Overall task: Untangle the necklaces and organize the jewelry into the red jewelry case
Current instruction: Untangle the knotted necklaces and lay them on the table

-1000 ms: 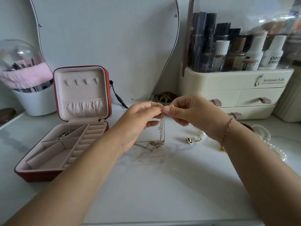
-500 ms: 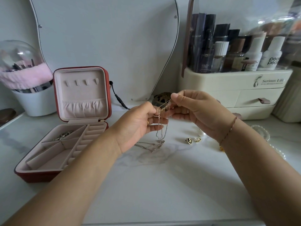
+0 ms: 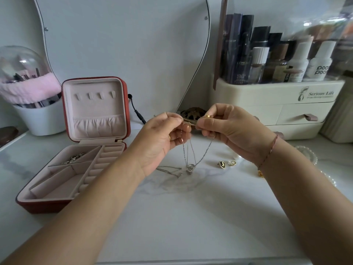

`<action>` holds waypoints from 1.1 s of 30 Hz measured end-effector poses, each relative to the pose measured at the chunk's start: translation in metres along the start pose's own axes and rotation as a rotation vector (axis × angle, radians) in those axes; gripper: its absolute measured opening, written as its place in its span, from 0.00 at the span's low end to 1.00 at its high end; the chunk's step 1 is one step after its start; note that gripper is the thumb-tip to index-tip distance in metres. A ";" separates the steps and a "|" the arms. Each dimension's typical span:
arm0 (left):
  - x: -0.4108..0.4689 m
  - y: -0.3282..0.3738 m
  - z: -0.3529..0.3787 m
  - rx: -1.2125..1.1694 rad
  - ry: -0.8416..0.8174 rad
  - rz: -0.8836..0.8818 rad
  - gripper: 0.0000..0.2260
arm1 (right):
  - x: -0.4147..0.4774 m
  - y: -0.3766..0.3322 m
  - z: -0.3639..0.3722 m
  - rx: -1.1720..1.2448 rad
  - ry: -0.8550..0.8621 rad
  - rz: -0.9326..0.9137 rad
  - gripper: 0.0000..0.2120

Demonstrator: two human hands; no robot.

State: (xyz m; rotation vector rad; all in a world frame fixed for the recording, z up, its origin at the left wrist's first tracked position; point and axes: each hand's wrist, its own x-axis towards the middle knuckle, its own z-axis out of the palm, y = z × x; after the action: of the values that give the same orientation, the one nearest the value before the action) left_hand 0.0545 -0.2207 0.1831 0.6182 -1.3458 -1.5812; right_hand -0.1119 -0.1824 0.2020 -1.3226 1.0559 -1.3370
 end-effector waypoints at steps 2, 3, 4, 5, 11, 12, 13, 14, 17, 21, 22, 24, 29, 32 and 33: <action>-0.001 -0.001 0.000 0.008 -0.002 -0.007 0.07 | 0.000 -0.001 0.000 -0.055 0.004 0.000 0.10; -0.002 -0.001 0.000 0.016 -0.009 -0.019 0.07 | -0.001 -0.001 0.000 -0.062 0.010 -0.002 0.10; -0.002 -0.001 0.000 0.024 -0.013 -0.036 0.06 | -0.001 -0.002 0.000 -0.056 0.020 -0.008 0.10; -0.003 -0.001 0.000 0.034 -0.015 -0.052 0.06 | -0.002 -0.002 0.001 -0.043 0.032 -0.019 0.09; -0.004 0.001 -0.001 0.110 -0.059 -0.085 0.05 | -0.004 -0.006 0.003 -0.041 0.090 -0.078 0.11; -0.004 0.001 -0.001 0.129 -0.066 -0.083 0.07 | -0.004 -0.006 0.004 -0.049 0.095 -0.086 0.12; -0.004 0.001 -0.001 0.154 -0.070 -0.077 0.08 | -0.004 -0.005 0.004 -0.059 0.097 -0.096 0.11; -0.005 0.001 -0.001 0.179 -0.069 -0.065 0.09 | -0.004 -0.005 0.004 -0.069 0.098 -0.105 0.10; -0.006 0.001 -0.001 0.241 -0.057 -0.029 0.06 | -0.003 -0.003 0.003 -0.107 0.083 -0.119 0.08; -0.005 0.001 -0.001 0.238 -0.022 -0.037 0.04 | -0.003 -0.003 0.005 -0.126 0.027 -0.123 0.07; -0.005 0.001 -0.001 0.225 -0.018 -0.042 0.05 | -0.003 -0.003 0.005 -0.126 0.017 -0.124 0.07; -0.005 0.001 -0.001 0.196 -0.025 -0.052 0.06 | -0.003 -0.003 0.005 -0.132 0.016 -0.126 0.06; -0.005 0.002 -0.002 0.122 -0.062 -0.056 0.02 | -0.003 -0.003 0.004 -0.136 0.007 -0.093 0.07; -0.004 0.001 -0.003 0.140 -0.035 -0.032 0.04 | -0.003 -0.002 0.002 -0.126 0.024 -0.066 0.07; -0.004 0.000 -0.003 0.161 -0.021 -0.019 0.06 | -0.002 -0.002 0.002 -0.116 0.032 -0.060 0.07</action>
State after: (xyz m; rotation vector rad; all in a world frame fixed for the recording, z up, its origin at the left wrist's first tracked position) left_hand 0.0592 -0.2186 0.1816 0.7154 -1.4977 -1.5073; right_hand -0.1101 -0.1798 0.2036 -1.4327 1.1374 -1.3624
